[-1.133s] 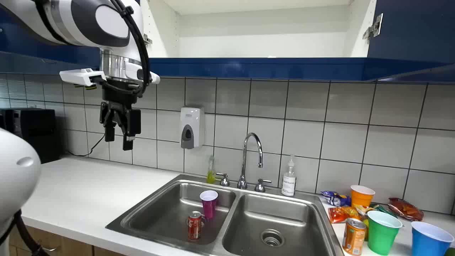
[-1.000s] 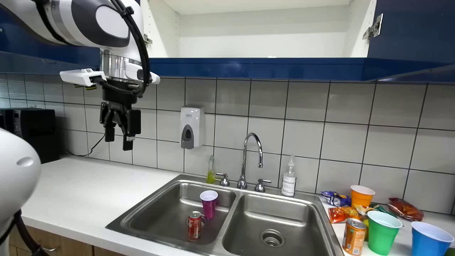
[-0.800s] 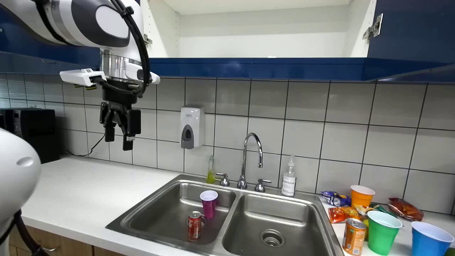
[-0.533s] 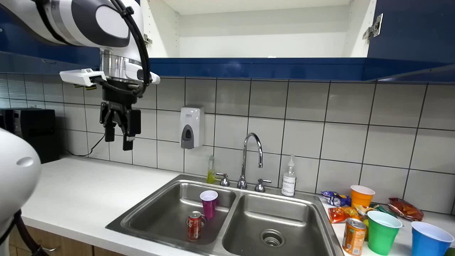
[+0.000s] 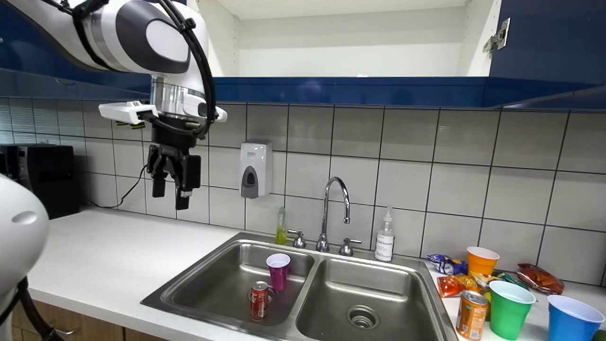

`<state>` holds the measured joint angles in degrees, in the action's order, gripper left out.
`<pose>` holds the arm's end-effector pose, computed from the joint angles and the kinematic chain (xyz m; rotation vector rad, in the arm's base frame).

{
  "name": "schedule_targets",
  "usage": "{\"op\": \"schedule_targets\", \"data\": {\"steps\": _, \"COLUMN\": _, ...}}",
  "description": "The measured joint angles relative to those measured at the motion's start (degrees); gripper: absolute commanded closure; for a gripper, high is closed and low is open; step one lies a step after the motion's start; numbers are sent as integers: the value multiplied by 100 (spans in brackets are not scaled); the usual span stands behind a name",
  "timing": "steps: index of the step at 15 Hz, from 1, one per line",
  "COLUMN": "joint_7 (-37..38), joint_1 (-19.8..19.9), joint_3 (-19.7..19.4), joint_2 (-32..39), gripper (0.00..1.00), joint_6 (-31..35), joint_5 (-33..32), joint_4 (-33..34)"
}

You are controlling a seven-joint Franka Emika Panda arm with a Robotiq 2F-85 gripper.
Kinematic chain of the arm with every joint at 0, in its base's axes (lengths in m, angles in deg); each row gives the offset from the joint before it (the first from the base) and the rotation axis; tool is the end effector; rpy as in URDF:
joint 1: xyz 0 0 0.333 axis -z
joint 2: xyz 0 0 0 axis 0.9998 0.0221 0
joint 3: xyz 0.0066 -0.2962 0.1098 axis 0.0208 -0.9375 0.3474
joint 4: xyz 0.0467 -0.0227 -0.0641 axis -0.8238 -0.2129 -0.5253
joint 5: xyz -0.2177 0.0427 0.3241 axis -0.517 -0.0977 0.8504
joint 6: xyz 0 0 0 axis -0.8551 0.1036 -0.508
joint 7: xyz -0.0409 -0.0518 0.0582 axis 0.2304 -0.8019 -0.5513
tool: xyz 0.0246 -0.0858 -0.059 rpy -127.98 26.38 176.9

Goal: Put the Coca Cola can inside the open cabinet

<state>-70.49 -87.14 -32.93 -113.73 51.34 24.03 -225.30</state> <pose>0.3081 0.0040 0.4302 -3.0338 0.4565 0.0840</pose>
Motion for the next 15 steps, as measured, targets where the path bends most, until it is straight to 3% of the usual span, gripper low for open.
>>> {"op": "schedule_targets", "data": {"steps": 9, "joint_7": -1024, "joint_1": 157, "joint_3": -474, "joint_2": 1166, "gripper": 0, "joint_6": 688, "joint_5": -444, "joint_4": 340}}
{"op": "schedule_targets", "data": {"steps": 15, "joint_7": -1325, "joint_1": 156, "joint_3": -537, "joint_2": 2278, "gripper": 0, "joint_6": 1138, "joint_5": -714, "joint_4": 931}}
